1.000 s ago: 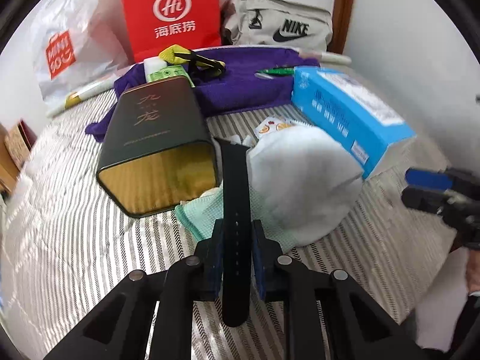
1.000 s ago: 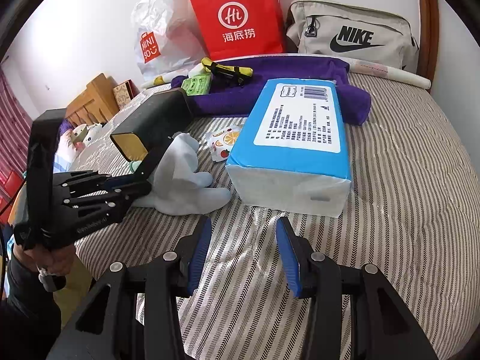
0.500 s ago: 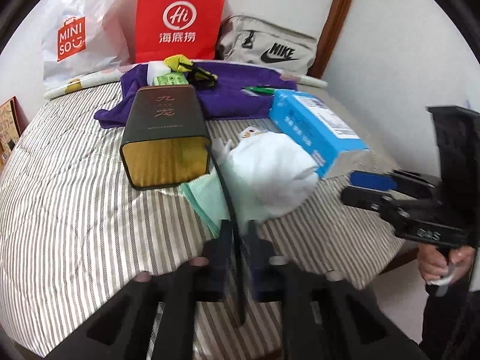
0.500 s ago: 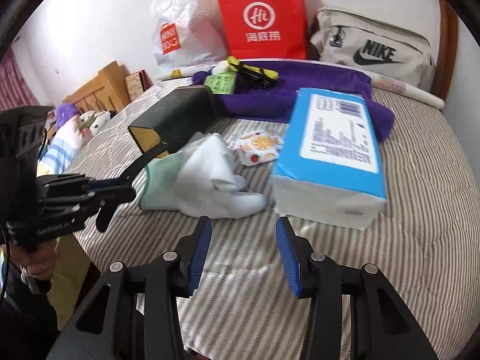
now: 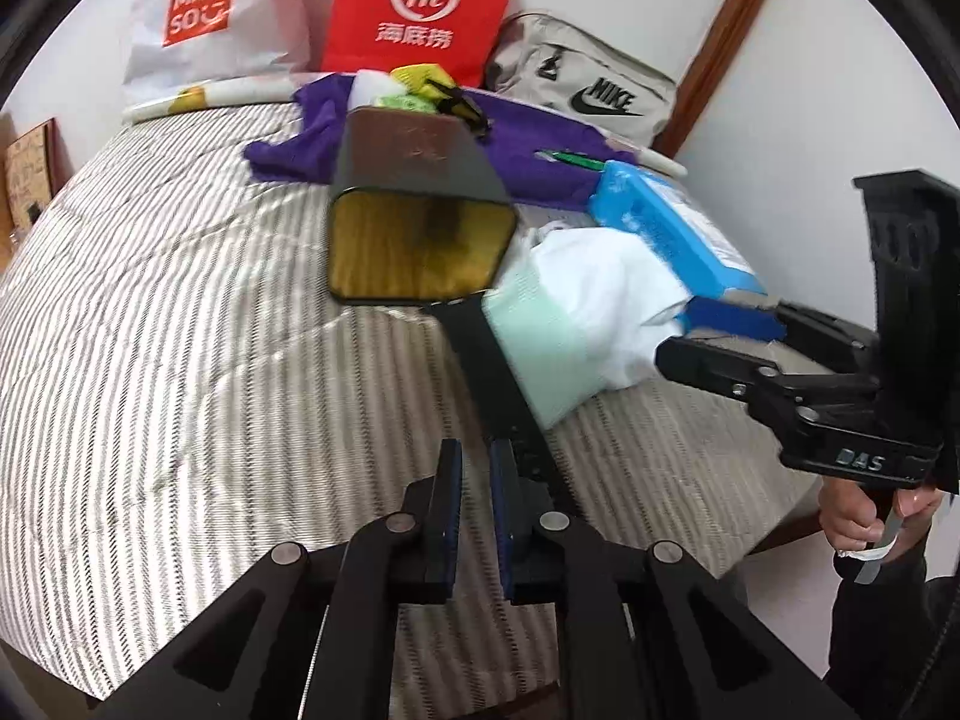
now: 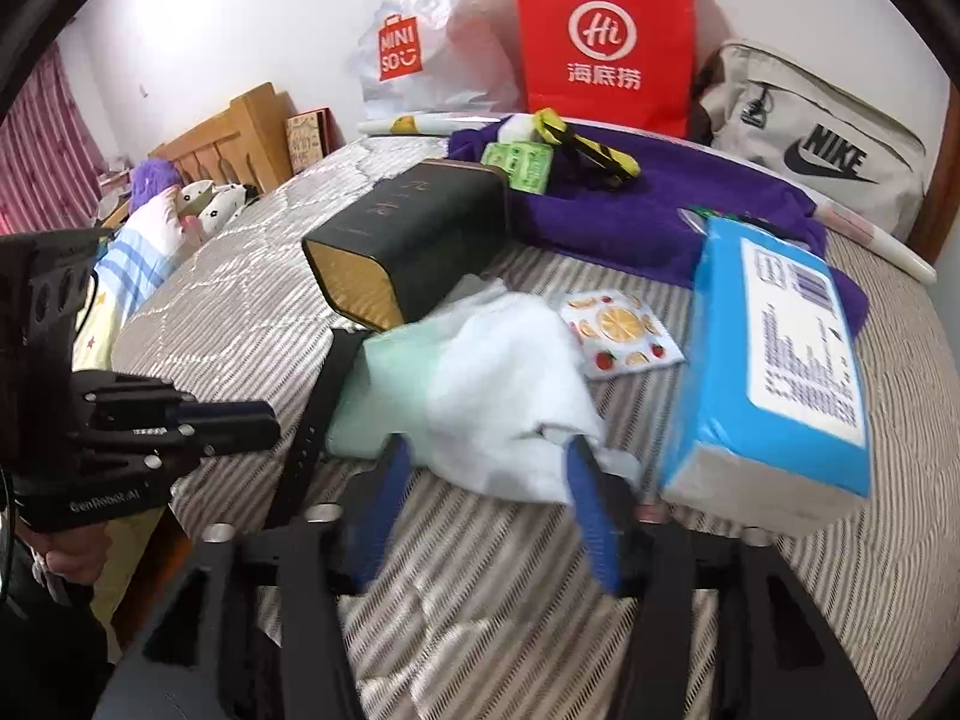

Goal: Organize soft objects
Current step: 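Lift the black strap with the left tool while the right tool reaches the white cloth, then grasp and lift the white cloth with the right tool while the left tool holds the strap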

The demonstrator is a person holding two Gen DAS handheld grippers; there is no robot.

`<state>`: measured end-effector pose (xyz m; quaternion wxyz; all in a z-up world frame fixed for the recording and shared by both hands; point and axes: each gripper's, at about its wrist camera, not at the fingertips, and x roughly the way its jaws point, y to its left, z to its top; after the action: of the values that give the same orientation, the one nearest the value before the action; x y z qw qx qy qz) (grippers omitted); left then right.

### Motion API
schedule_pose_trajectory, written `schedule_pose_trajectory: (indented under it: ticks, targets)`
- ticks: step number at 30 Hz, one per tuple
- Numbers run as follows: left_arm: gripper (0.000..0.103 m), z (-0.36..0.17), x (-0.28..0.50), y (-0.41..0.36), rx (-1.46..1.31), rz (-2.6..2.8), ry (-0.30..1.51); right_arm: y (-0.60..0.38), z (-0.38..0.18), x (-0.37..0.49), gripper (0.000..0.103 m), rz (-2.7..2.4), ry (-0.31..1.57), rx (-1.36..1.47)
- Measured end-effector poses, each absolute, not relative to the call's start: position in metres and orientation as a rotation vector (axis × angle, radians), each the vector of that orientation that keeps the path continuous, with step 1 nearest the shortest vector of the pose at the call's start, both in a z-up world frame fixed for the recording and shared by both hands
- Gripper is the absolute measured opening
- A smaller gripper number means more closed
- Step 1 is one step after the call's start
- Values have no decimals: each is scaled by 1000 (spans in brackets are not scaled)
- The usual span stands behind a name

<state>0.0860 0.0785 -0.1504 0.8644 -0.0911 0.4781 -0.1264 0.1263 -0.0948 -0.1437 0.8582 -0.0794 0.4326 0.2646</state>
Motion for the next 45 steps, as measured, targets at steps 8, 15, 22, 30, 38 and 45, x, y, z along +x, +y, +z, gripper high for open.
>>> schedule_pose_trajectory:
  ticks: [8, 15, 22, 30, 38, 45]
  targets:
    - [22, -154, 87, 104, -234, -215, 1004, -62, -161, 152, 77, 465, 885, -242]
    - [22, -158, 88, 112, -266, -231, 1006, -47, -175, 156, 76, 372, 853, -364]
    - [22, -158, 86, 113, -278, -245, 1004, -61, -164, 147, 17, 448, 880, -286]
    - [37, -154, 91, 90, -306, -319, 1013, -92, -134, 116, 16, 493, 821, -172]
    - [50, -153, 92, 52, -244, -384, 1027, -127, -123, 97, 16, 475, 791, -96]
    - [49, -157, 100, 17, -59, -263, 999, -153, -119, 75, 16, 478, 777, -83]
